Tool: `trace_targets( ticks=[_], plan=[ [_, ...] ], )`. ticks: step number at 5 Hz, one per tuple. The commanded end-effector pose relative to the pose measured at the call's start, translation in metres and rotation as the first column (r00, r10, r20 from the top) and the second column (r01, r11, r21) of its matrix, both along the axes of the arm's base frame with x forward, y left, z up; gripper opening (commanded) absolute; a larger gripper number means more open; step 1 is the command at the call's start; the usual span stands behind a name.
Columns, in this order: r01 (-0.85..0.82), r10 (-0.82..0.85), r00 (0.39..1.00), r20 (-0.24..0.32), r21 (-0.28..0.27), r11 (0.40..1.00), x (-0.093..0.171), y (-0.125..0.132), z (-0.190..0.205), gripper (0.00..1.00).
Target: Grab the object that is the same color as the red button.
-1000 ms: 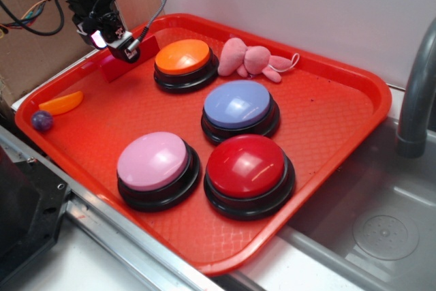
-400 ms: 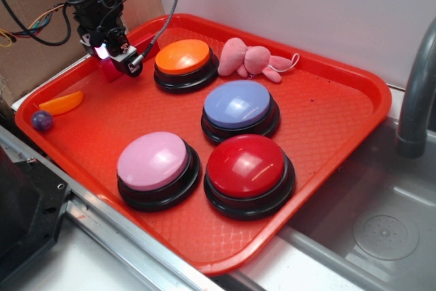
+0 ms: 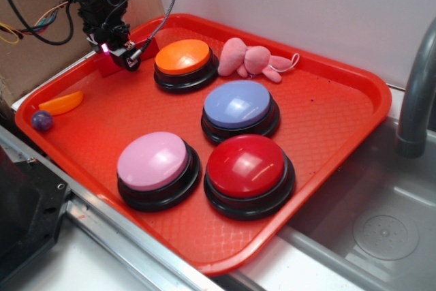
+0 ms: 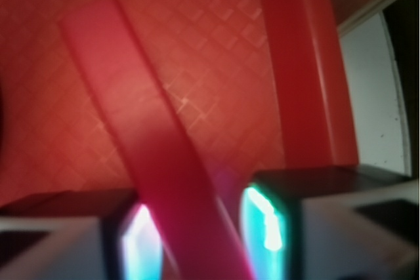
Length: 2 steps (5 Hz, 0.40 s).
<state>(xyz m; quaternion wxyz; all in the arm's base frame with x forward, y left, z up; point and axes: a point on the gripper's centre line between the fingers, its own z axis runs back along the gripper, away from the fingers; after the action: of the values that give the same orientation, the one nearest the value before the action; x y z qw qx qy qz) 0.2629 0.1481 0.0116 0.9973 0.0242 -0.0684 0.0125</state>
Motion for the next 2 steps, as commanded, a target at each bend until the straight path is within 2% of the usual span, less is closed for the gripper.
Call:
trace_targets(
  ticks=[1,2],
  plan=[
    [-0.018,0.017,0.999,0.048,0.041,0.999,0.002,-0.005,0.034,0.0],
    [-0.046,0.045,0.999,0.012,0.041,0.998,-0.003,-0.019,0.059,0.0]
  ],
)
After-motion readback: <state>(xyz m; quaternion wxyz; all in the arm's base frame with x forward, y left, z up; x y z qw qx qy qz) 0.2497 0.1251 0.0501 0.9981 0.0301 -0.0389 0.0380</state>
